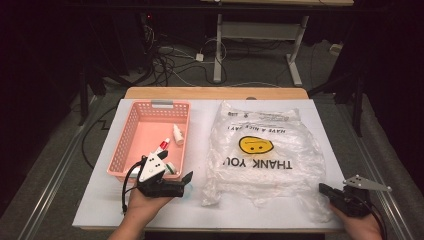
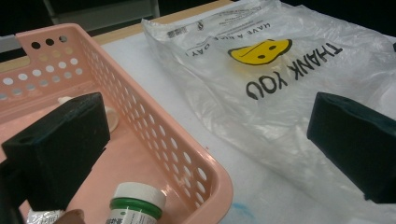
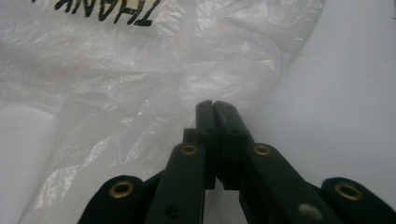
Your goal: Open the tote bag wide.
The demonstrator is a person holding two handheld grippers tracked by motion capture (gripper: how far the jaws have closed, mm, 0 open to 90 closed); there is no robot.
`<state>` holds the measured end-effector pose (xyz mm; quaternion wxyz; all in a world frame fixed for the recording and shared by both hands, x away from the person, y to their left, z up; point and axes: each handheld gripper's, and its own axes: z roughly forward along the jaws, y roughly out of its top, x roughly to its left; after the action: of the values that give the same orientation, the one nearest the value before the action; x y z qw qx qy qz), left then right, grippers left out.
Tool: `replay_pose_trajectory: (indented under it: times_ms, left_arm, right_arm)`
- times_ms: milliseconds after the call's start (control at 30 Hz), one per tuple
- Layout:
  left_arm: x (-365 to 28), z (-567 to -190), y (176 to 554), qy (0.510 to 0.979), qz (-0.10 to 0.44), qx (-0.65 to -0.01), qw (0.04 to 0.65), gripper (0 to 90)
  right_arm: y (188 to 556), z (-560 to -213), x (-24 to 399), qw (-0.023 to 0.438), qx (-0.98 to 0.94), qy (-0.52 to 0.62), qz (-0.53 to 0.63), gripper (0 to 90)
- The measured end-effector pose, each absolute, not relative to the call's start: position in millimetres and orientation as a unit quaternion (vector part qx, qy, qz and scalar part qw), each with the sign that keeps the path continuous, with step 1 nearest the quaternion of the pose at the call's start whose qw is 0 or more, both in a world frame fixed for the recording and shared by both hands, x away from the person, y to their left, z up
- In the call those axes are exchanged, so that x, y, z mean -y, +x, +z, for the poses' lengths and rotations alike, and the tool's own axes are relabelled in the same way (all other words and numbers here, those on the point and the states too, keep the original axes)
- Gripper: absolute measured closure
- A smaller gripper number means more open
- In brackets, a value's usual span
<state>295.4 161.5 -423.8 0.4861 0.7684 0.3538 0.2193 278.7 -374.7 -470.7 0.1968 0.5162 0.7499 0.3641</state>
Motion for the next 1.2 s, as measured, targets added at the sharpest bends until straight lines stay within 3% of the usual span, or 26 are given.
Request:
replay_pose_trajectory:
  times_ms: [533,867,1200]
  left_arm:
    - [-167,-423,299,0.769,0.211,-0.373,0.475,0.0]
    - [-170,-420,299,0.769,0.204,-0.37,0.479,0.0]
    - [-172,-421,300,0.774,0.188,-0.37,0.479,0.0]
  right_arm:
    - [267,-467,310,0.164,-0.809,0.425,0.372,88.5]
    - [268,-446,320,0.188,-0.769,0.432,0.431,63.9]
    - [347,-433,331,0.237,-0.736,0.473,0.422,57.3]
